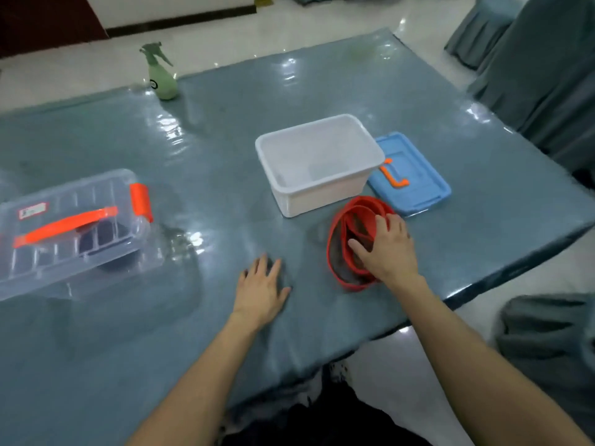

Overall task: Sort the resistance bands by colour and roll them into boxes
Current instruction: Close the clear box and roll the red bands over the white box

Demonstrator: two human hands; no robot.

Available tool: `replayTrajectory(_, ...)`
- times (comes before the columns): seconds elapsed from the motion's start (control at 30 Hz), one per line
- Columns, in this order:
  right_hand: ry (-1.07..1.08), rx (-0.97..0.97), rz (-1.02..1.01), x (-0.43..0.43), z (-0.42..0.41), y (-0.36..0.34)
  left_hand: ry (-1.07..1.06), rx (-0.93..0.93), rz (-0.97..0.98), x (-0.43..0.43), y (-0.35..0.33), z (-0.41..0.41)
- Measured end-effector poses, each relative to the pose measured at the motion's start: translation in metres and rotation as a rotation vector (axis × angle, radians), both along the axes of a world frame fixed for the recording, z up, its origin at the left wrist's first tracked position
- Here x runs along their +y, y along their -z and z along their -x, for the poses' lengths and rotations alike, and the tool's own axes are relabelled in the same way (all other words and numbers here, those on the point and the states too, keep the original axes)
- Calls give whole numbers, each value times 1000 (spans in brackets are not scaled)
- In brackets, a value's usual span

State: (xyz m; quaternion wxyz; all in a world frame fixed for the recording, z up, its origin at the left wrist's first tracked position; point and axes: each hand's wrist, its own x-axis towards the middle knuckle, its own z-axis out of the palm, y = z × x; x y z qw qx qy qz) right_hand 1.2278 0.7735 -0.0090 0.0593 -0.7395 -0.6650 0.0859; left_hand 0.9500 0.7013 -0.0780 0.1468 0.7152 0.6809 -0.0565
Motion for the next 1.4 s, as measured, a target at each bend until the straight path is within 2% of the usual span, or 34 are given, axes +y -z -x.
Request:
replayTrajectory(0.07, 67, 37, 54, 17, -29, 9, -50, 46, 10, 0, 8, -20)
replayTrajectory(0.17, 148, 153, 255, 39, -58, 26, -159, 64, 72, 3, 8, -37)
replayTrajectory(0.27, 143, 262, 325, 48, -67, 41, -207, -7, 35, 13, -5, -57)
replayTrajectory(0.37, 152, 308, 286, 48, -70, 49, -11, -241, -152, 28, -23, -106)
replayTrajectory(0.47, 151, 397, 307, 46, -81, 53, 322, -239, -168, 38, -27, -161)
replayTrajectory(0.6, 128, 524, 330, 48, -100, 58, 313, -162, -55, 43, -23, -187)
replayTrajectory(0.73, 127, 472, 327, 55, -99, 60, 320, -119, 22, 31, -20, -176)
replayTrajectory(0.83, 132, 473, 391, 63, -86, 56, 220, -269, -41, 25, -23, -157)
replayTrajectory(0.97, 95, 611, 480, 70, -73, 58, 24, -486, -319, 22, -41, -93)
replayTrajectory(1.07, -47, 642, 484, 67, -49, 51, -99, -427, -531, 6, -59, -19)
replayTrajectory(1.17, -266, 708, 365, 60, -17, 35, -282, -312, -674, -26, -68, 51)
replayTrajectory(1.23, -398, 695, 334, 56, 4, 20, -406, -198, -565, -54, -63, 85)
replayTrajectory(1.3, -511, 500, 320, 55, 19, 11, -508, -52, -295, -80, -55, 97)
replayTrajectory(1.33, -547, 360, 296, 54, 24, 10, -562, -33, -188, -90, -50, 97)
replayTrajectory(1.4, -560, 156, 258, 48, 27, 15, -654, -117, -193, -103, -43, 89)
